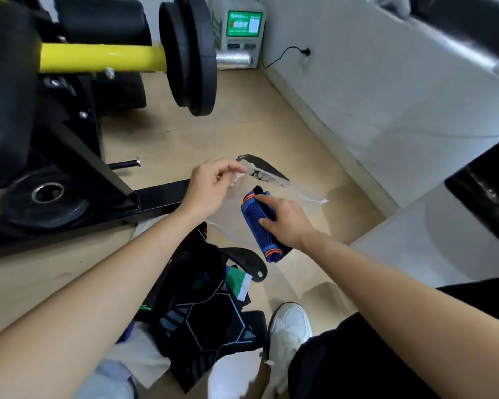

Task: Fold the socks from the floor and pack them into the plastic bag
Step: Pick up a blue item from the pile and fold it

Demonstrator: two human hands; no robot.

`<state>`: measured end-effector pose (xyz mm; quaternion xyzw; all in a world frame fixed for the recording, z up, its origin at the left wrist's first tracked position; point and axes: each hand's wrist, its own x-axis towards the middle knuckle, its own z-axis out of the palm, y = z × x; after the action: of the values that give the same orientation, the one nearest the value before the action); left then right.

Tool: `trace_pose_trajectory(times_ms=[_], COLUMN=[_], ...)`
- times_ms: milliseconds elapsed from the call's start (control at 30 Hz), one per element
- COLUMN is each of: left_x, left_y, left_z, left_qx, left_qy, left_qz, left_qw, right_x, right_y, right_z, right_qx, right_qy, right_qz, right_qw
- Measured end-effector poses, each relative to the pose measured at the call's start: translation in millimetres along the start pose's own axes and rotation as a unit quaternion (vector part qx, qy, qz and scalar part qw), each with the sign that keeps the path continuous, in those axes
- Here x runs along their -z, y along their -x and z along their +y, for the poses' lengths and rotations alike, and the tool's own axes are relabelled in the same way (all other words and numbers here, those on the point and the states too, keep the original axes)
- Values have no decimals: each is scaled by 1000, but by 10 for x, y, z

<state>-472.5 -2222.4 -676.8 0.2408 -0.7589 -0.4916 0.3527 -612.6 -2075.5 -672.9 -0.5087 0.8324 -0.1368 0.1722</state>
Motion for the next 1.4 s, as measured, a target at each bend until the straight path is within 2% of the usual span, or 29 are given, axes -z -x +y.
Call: trace_pose_trajectory(times_ms=[133,200,367,467,633,733,867,933,967,1000,1033,1100,1167,1233,1400], left_x=[96,73,-55,-84,-37,34,107,114,110,107,106,114,136,156,220], left_y=[-69,-59,63,93,72,69,64,42,28,16,3,-29,-39,-26,77], left_z=[39,12,-105,-117,-107,-107,-132,-164,-181,-197,-215,-242,-260,-278,-333], left_qx=[-32,-48,-34,-29,-21,-39,-45,-40,-40,-40,-38,-26,-18,-13,-28], left_qy=[-32,-83,-163,-163,-158,-191,-222,-218,-215,-213,-211,-210,-215,-226,-255], left_qz=[34,23,-55,-92,-126,-148,-164,-167,-169,-171,-172,-177,-176,-175,-187], left_qw=[998,995,984,982,979,970,960,961,961,961,962,961,961,958,948], right_x=[-155,-187,-175,-186,-312,-462,-651,-765,-837,-925,-1010,-1175,-1280,-1308,-1071], right_y=[38,54,1,-79,-306,-462,-722,-829,-876,-920,-963,-1012,-1005,-972,-801], right_z=[187,224,204,192,155,168,151,107,97,108,131,217,265,264,253], right_qx=[-33,-38,-22,-20,-21,-52,-132,-166,-163,-150,-142,-117,-60,-8,64], right_qy=[102,108,11,-45,-72,-104,-207,-336,-388,-400,-351,-157,-16,35,56], right_qz=[-94,-99,-54,-41,-31,-22,55,86,75,45,-5,-93,-99,-79,-68], right_qw=[990,989,998,998,997,993,968,923,904,903,926,976,993,996,994])
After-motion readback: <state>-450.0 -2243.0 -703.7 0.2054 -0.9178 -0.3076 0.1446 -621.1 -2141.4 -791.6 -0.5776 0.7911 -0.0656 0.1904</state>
